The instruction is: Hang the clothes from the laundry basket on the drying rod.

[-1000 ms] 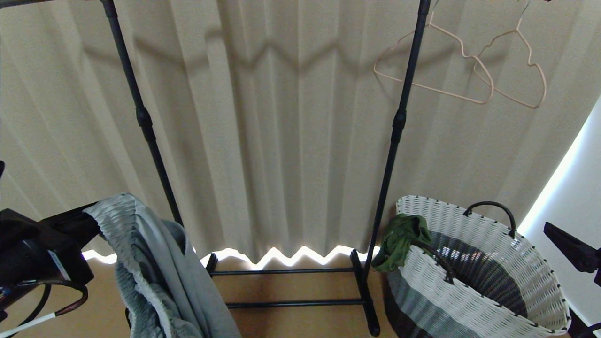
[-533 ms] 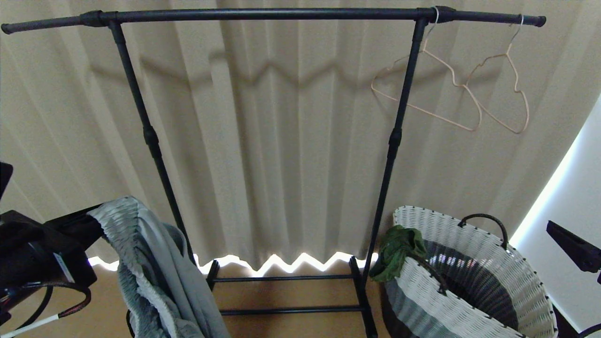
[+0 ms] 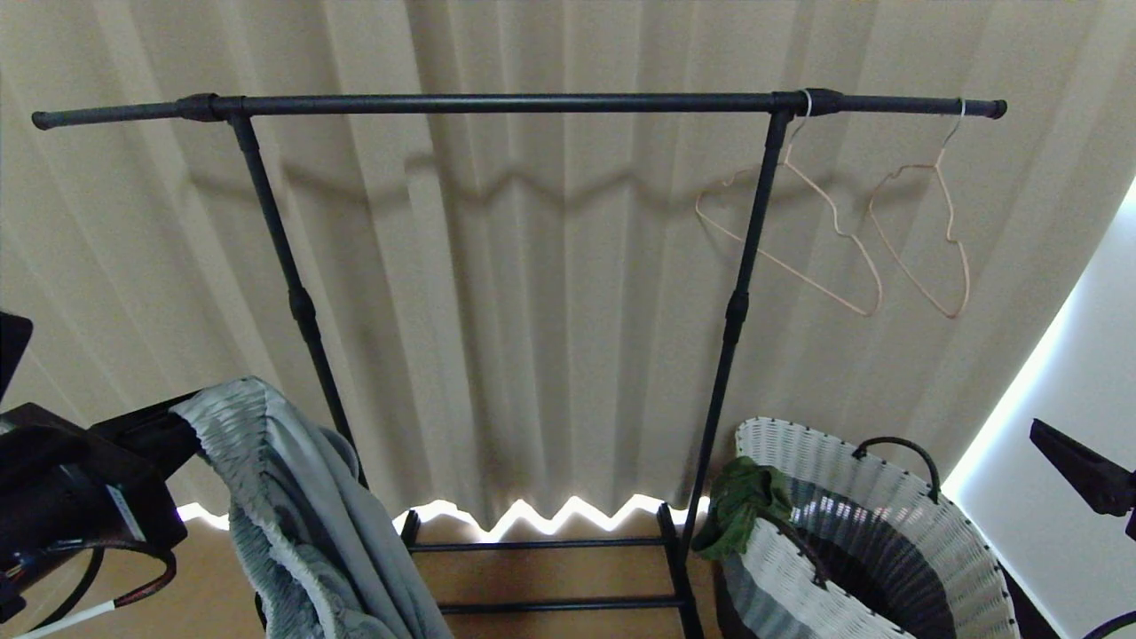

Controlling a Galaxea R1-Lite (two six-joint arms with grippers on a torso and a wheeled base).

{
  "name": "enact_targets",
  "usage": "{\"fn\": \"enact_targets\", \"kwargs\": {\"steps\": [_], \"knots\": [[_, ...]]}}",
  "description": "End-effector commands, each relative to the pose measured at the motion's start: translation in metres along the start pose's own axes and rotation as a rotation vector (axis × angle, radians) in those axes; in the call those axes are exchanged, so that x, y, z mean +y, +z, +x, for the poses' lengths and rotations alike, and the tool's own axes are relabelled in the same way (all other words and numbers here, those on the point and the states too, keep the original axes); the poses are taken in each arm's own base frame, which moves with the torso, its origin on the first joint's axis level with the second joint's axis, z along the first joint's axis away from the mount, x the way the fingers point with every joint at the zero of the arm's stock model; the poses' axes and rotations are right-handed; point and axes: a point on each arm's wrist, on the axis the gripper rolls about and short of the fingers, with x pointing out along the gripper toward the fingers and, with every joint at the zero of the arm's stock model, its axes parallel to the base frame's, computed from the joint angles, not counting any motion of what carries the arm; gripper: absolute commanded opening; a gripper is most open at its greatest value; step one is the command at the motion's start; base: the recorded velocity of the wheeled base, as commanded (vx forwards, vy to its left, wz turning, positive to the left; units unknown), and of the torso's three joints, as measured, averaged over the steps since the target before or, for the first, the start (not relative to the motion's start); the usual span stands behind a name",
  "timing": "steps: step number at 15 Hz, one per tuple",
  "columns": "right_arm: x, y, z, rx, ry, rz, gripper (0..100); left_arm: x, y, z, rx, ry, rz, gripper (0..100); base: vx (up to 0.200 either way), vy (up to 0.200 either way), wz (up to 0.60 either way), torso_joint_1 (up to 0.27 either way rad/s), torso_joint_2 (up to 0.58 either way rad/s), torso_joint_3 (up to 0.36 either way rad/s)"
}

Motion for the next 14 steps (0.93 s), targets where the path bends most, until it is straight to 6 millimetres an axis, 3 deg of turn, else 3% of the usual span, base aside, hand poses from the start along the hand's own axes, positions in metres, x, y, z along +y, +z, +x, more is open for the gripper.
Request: {"fn": "enact_targets", "kwargs": {"steps": [1,7,11,14], "knots": [[-0.0001,0.0004,0.0002,-0.001,0.000,0.000,100,-0.0027,0.0007,-0.0014,-0.015,-0.018,0.002,0,0.000,0.000,0.00,0.168,-0.48,-0.315],[0.0003,-0.0018,0.0000,0.006,0.003,-0.002,100,-0.0032,0.0021,-0.0010,-0.029,-0.021,0.000,0,0.000,0.000,0.00,0.184,-0.48,-0.299],[0.0003,-0.0018,0.0000,0.006,0.003,-0.002,100,-0.0027,-0.0002,-0.0002,-0.018,-0.018,0.000,0,0.000,0.000,0.00,0.044,-0.10,-0.068],[0.0003,-0.0022,-0.0001,0.008,0.003,-0.001,100,-0.0031,-0.0015,-0.0003,-0.013,-0.020,-0.001,0,0.000,-0.200,0.00,0.004,-0.01,-0.004]]}}
